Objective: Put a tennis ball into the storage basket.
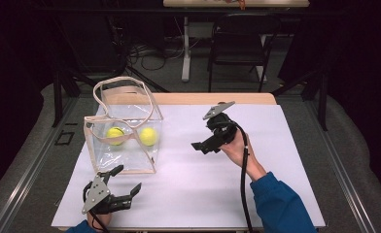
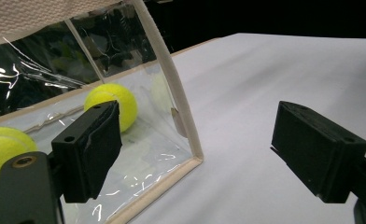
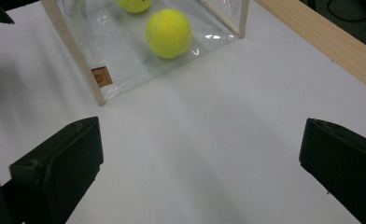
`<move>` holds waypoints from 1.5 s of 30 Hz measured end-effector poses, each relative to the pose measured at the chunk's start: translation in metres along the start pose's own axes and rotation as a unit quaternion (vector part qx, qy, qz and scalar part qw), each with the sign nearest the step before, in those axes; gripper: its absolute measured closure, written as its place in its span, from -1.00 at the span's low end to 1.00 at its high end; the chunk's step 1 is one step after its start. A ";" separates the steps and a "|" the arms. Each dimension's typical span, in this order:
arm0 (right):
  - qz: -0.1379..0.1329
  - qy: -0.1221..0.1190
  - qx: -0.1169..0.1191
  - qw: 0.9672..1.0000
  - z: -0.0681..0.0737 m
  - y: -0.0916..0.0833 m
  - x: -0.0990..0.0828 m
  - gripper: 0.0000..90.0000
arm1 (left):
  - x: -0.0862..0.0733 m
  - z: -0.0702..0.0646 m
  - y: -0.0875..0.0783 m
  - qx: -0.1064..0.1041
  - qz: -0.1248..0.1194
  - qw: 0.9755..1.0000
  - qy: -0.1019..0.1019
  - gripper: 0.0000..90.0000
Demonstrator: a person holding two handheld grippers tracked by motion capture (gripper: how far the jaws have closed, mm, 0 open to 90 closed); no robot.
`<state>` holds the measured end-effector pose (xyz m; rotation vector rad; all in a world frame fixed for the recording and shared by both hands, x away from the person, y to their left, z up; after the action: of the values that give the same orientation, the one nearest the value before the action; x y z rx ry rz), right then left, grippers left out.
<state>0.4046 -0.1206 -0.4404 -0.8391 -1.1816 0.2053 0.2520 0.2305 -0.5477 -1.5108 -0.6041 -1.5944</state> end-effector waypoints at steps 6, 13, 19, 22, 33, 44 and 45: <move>-0.001 0.005 -0.007 1.000 0.001 -0.006 -0.016 -1.00 | 0.000 0.000 0.000 -0.002 -0.001 1.000 0.000 -0.65; -0.003 0.011 -0.015 1.000 0.001 -0.011 -0.032 -1.00 | 0.001 -0.001 0.000 -0.002 -0.001 1.000 0.001 -0.65; -0.004 0.010 -0.019 1.000 0.002 -0.016 -0.042 -1.00 | 0.001 0.000 0.000 -0.001 -0.001 1.000 0.002 -0.65; -0.003 0.012 -0.023 1.000 0.003 -0.018 -0.047 -1.00 | 0.001 0.000 -0.001 0.001 -0.002 1.000 -0.001 -0.65; -0.007 0.014 -0.044 0.999 0.004 -0.030 -0.070 -1.00 | 0.001 -0.001 -0.001 -0.001 -0.001 1.000 0.003 -0.65; -0.021 0.028 -0.064 0.997 0.006 -0.039 -0.109 -1.00 | 0.001 -0.002 0.000 -0.002 0.000 1.000 0.004 -0.65; -0.024 0.028 -0.065 0.997 0.007 -0.040 -0.112 -1.00 | 0.001 -0.002 0.000 -0.002 0.002 1.000 0.004 -0.65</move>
<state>0.3433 -0.2068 -0.4943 -0.9248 -1.1708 0.0661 0.2510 0.2284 -0.5474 -1.5061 -0.5943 -1.5993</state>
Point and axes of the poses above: each handheld gripper's, and its own axes: y roughly forward along the jaws, x roughly out of its top, z roughly to its left, the point moved 1 cm from there along y, roughly forward along the jaws, and after that the axes turned 8 degrees about x, right-handed, at the moved point
